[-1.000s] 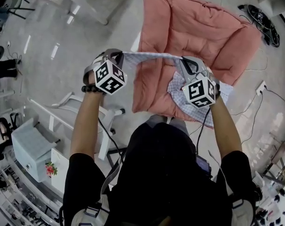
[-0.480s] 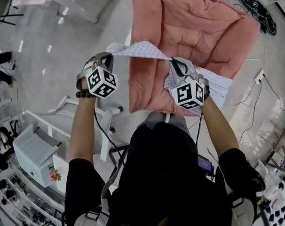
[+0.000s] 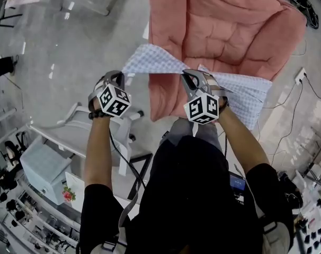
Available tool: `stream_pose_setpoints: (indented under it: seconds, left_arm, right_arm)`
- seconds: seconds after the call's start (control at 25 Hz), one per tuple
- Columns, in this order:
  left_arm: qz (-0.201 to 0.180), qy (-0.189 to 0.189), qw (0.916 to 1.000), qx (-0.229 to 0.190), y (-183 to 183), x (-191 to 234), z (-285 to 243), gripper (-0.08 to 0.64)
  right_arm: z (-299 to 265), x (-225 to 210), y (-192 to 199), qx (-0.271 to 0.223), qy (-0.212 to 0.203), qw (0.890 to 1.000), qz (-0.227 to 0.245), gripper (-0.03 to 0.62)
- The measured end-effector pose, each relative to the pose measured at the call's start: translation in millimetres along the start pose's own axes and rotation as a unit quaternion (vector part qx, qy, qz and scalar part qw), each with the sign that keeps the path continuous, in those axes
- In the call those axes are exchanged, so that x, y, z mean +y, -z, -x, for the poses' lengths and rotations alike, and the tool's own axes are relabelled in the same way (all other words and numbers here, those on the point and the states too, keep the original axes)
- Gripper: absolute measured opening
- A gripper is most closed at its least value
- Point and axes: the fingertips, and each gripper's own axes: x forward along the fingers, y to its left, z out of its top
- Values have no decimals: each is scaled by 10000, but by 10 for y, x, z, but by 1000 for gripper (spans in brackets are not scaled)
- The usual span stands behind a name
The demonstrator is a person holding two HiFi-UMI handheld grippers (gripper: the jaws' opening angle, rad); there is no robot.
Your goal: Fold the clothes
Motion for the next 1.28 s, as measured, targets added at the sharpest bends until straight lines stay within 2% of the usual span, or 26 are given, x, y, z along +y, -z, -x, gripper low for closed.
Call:
stream_pose_setpoints:
  seconds: [0.28,0.48,0.64,0.84,1.0,1.16,1.2,1.28]
  left_arm:
    - [-53,256,9995,167,298,-325,-67,12]
    - [63,330,9991,261,440,-475,-136,11]
    - [113,356,9989,268,465,-497,-115,12]
    - [151,308,9993,167,363,-378,-15,12]
    - [94,308,9995,78,265,-373,171,12]
    - [12,281,9996,60,284,-434,316,11]
    - [3,273,9996,62,302,-447,348,11]
    - [-19,251,9997,29,323,-468,413,11]
  right_arm:
    - [59,491,170,143,-279,9993,200,25]
    - [10,686,244,226,-412,9986,253,25]
    - [-16,627,230,193,-388,9988,207,25]
    - [-1,253,105,23,-288,9995,103,31]
    - [170,128,-41,-124,-535,9985,16,29]
    - [251,295,120,54,-845,9964,92,32]
    - [246,381,193,128,-942,9954,82,51]
    - [209,583,357,311,-1117,9931,144,156]
